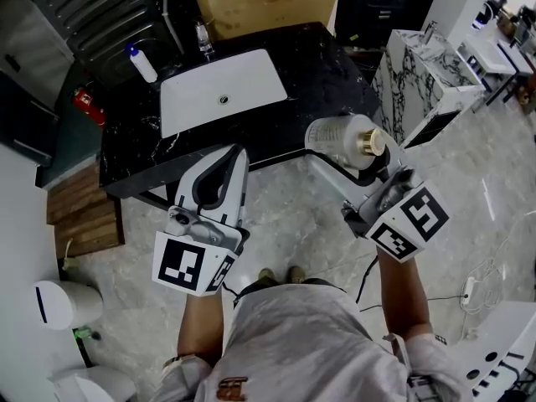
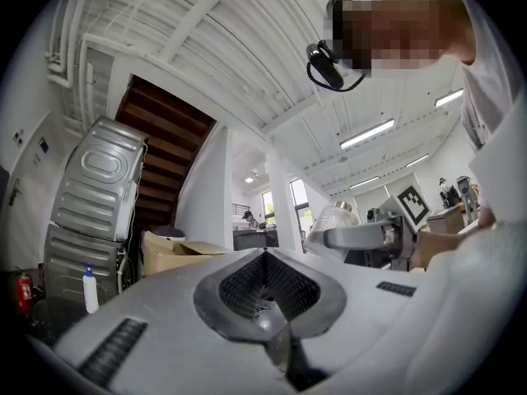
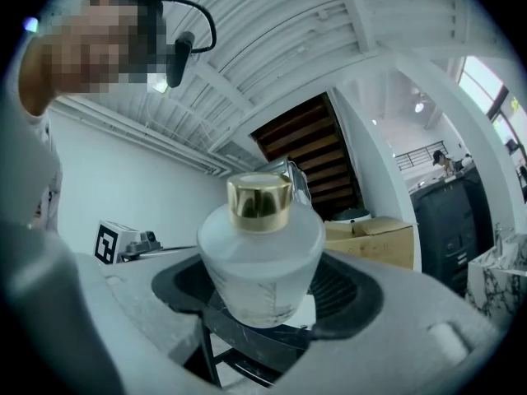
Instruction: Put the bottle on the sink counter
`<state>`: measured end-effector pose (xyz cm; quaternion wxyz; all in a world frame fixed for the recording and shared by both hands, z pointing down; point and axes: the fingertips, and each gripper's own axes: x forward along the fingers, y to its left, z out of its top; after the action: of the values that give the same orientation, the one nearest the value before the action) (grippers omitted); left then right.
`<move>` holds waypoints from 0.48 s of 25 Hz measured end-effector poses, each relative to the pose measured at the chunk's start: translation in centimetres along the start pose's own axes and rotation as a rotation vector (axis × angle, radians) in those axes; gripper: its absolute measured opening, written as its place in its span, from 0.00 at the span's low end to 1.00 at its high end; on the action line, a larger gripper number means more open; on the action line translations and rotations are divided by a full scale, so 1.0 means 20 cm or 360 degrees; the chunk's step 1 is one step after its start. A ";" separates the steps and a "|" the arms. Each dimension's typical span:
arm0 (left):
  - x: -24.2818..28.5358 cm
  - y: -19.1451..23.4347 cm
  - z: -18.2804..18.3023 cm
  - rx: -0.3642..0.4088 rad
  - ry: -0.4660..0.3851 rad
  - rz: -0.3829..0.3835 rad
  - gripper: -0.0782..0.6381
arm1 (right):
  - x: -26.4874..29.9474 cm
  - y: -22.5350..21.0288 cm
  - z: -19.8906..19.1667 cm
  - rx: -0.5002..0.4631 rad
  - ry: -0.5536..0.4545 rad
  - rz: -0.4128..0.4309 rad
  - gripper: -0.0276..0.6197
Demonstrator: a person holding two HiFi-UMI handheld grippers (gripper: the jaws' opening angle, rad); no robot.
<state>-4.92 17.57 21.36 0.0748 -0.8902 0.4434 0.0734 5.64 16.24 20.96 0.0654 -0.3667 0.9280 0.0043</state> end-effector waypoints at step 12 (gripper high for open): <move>0.22 0.02 -0.06 0.0026 0.0033 0.0041 0.11 | 0.01 -0.27 0.00 -0.0014 0.0019 -0.0001 0.55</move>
<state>-2.60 13.73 21.64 0.0765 -0.8844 0.4562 0.0614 9.23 12.20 21.18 0.0582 -0.3672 0.9283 0.0060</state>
